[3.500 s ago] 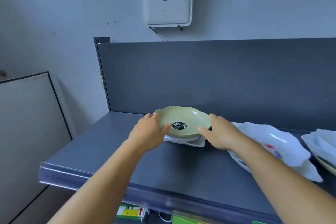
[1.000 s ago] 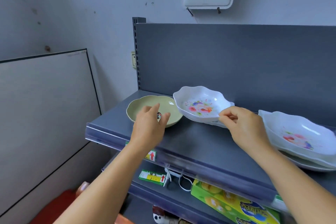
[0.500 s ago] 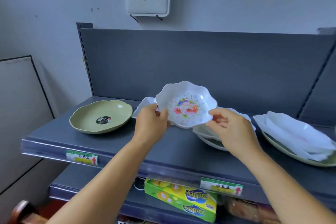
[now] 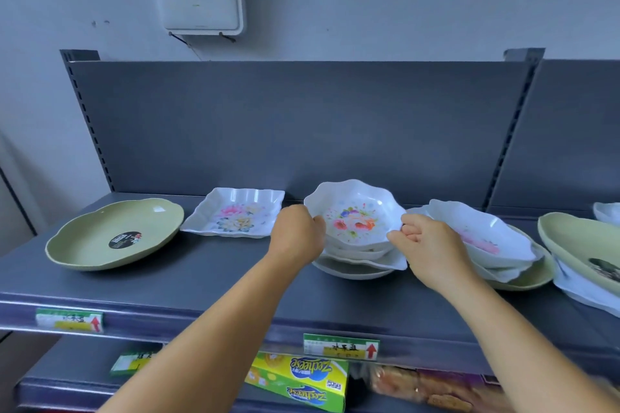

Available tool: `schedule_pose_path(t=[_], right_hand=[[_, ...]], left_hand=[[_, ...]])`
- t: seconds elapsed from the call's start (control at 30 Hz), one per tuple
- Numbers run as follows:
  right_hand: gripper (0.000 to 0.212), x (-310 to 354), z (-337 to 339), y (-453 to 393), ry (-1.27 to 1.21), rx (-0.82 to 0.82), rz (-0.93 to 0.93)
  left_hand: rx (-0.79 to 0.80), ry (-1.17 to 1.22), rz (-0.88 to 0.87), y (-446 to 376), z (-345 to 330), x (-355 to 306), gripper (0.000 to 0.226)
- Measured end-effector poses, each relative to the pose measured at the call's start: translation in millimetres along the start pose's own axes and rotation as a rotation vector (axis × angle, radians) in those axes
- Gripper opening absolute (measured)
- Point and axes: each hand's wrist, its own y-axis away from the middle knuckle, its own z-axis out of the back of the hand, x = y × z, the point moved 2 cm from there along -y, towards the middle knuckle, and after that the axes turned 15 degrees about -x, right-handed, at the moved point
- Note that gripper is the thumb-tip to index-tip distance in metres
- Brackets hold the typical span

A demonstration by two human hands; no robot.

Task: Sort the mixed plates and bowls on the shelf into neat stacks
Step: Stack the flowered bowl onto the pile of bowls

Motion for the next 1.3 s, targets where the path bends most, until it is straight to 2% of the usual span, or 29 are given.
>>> schedule_pose_path(t=[0.2,0.33,0.5,0.67,0.83,0.97,1.13,1.23,1.3], right_hand=[[0.028,-6.5,-6.4,-5.0,0.111,0.012,0.054],[0.038,-5.6,-12.0,-7.6,0.227,0.026,0.122],[0.039,-4.9,-19.7,-11.0,0.271,0.031,0.123],[0.039,-1.7,-22.5,-15.0,0.292,0.022,0.062],[0.040,0.5,-22.2,-19.4,0.272,0.011,0.026],[0.036,2.7,-21.3,-20.3,0.269,-0.014,-0.039],[0.041,4.5,-23.8,-20.9,0.279,-0.002,-0.098],[0.038,2.1,-25.1,-21.0,0.237,-0.038,-0.111],[0.032,1.4,-25.1,-19.1,0.173,-0.060,-0.106]], left_hand=[[0.041,-0.053,-0.001,-3.4,-5.1,1.8,0.040],[0.045,-0.108,-0.019,-4.8,-5.1,0.9,0.039],[0.053,-0.113,-0.033,-8.8,-4.7,0.0,0.035],[0.086,-0.036,-0.007,-12.7,-3.1,1.9,0.015],[0.078,-0.066,-0.003,-13.2,1.7,0.5,0.040],[0.064,-0.044,0.003,-14.7,1.8,4.3,0.043],[0.063,-0.005,0.052,-12.7,-3.5,3.0,0.029],[0.043,0.058,0.078,-8.8,-5.2,5.4,0.006],[0.005,0.084,0.079,-7.0,-0.8,7.7,0.008]])
